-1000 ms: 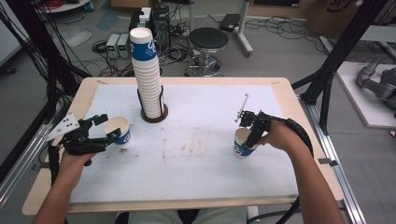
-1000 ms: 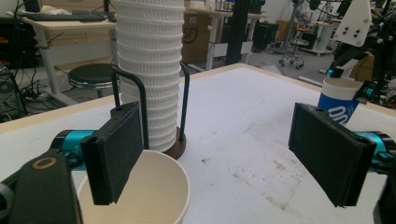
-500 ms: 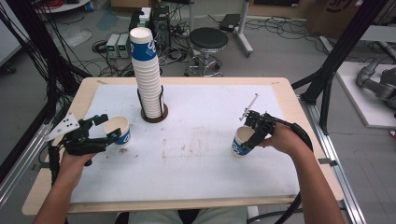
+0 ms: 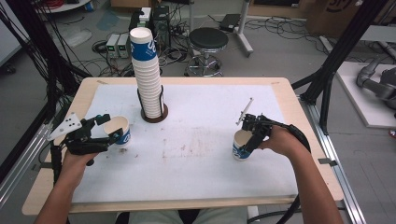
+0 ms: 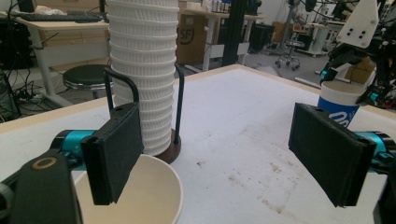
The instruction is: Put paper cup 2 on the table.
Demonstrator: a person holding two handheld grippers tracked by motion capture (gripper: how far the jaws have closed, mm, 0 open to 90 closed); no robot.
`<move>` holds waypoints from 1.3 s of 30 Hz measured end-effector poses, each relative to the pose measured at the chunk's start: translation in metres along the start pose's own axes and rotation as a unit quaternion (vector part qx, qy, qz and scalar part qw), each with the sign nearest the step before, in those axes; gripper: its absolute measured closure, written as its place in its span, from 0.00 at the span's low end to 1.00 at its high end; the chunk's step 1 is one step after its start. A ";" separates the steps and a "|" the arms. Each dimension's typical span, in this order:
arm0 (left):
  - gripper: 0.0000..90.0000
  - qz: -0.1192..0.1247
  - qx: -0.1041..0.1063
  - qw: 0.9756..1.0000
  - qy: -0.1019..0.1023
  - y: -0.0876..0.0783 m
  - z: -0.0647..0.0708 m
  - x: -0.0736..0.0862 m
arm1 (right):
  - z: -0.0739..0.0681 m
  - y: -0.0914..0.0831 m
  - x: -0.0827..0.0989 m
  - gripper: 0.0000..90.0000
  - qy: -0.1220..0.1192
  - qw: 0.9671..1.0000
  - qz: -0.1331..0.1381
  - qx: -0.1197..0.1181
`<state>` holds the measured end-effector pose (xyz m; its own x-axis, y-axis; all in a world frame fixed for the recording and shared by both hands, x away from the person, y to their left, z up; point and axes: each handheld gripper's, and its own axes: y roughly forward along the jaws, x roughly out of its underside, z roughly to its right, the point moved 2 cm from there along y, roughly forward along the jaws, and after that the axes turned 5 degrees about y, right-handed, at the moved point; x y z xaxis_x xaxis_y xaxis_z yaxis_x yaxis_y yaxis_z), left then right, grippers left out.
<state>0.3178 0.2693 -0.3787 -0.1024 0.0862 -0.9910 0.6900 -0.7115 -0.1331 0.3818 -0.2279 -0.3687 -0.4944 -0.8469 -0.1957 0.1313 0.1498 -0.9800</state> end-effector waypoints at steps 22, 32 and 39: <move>0.20 -0.004 0.008 1.000 0.001 0.007 0.005 0.000 | -0.003 0.005 0.024 0.15 0.010 1.000 0.016 -0.012; 0.20 -0.001 0.009 1.000 -0.001 0.006 0.005 0.002 | -0.009 0.001 0.059 0.15 0.043 0.994 0.097 -0.004; 0.18 0.002 0.001 1.000 -0.001 0.004 0.003 0.003 | -0.010 -0.004 0.093 0.16 0.098 0.972 0.215 0.008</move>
<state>0.3179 0.2645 -0.3820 -0.1017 0.0822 -0.9914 0.6885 -0.7135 -0.1298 0.3271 -0.3020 -0.3836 -0.5446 -0.5950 -0.5911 0.3747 0.4579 -0.8061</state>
